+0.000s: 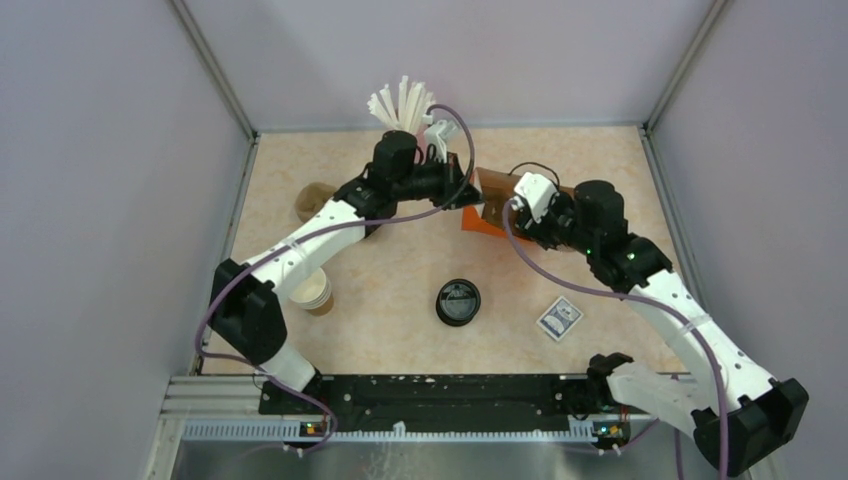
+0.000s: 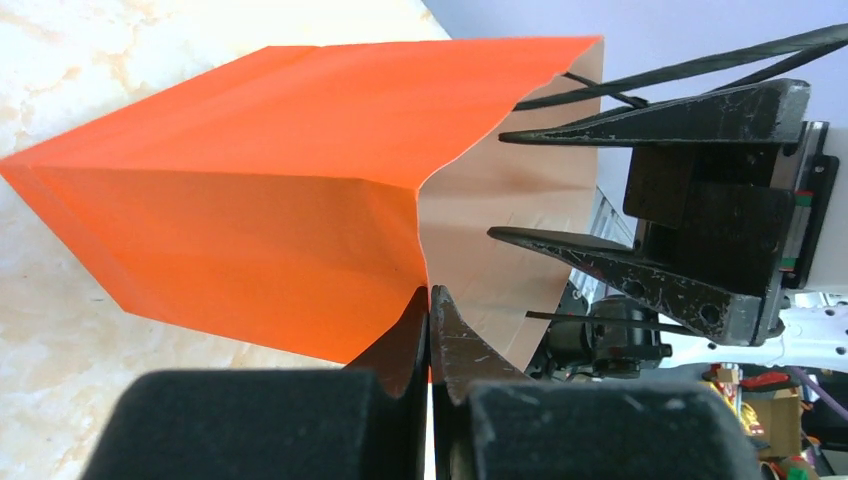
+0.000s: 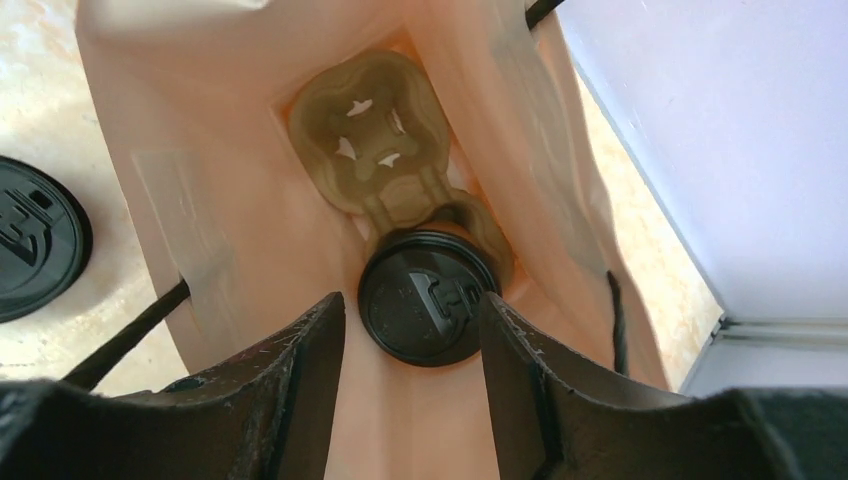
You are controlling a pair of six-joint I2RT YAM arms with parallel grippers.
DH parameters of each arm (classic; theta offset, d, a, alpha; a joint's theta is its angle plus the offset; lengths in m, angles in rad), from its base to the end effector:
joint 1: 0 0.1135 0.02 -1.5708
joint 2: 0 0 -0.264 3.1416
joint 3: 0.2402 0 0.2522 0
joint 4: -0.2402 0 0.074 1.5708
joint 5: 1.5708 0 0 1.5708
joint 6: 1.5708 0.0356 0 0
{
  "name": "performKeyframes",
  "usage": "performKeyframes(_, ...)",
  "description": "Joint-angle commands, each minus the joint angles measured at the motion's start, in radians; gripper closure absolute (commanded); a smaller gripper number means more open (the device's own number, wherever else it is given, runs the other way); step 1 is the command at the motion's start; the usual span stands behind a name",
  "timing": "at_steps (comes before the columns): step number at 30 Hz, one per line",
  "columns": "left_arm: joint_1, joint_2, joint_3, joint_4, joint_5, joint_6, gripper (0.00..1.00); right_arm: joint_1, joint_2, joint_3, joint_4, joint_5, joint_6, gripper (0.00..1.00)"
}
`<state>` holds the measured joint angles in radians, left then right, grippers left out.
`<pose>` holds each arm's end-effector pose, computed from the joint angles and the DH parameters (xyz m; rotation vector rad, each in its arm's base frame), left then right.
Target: Pack the takeout coffee
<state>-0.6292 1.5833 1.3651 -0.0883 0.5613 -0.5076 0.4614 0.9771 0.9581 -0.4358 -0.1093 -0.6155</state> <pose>0.2918 -0.2358 0.3516 0.5430 1.9707 -1.2744 0.1923 0.0999 0.3396 -1.0959 1.7001 0.0131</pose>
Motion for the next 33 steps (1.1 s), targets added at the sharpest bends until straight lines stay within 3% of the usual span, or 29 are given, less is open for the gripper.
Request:
performKeyframes(1,0.002,0.029,0.081,-0.041,0.017,-0.037,1.00,-0.006,-0.012,0.085,0.037,-0.001,0.131,0.48)
performKeyframes(11,0.027,0.070,0.133,-0.128,0.017,-0.107,1.00,-0.006,0.032,0.161,-0.057,0.017,0.173,0.47)
performKeyframes(20,0.049,0.114,0.190,-0.186,0.031,-0.137,1.00,-0.006,0.105,0.227,-0.002,0.062,0.302,0.47)
performKeyframes(27,0.052,0.187,0.325,-0.319,0.049,-0.154,1.00,-0.006,0.207,0.334,-0.071,0.105,0.418,0.47)
performKeyframes(33,0.056,0.236,0.419,-0.411,0.022,-0.146,1.00,-0.007,0.223,0.321,-0.046,0.143,0.417,0.47)
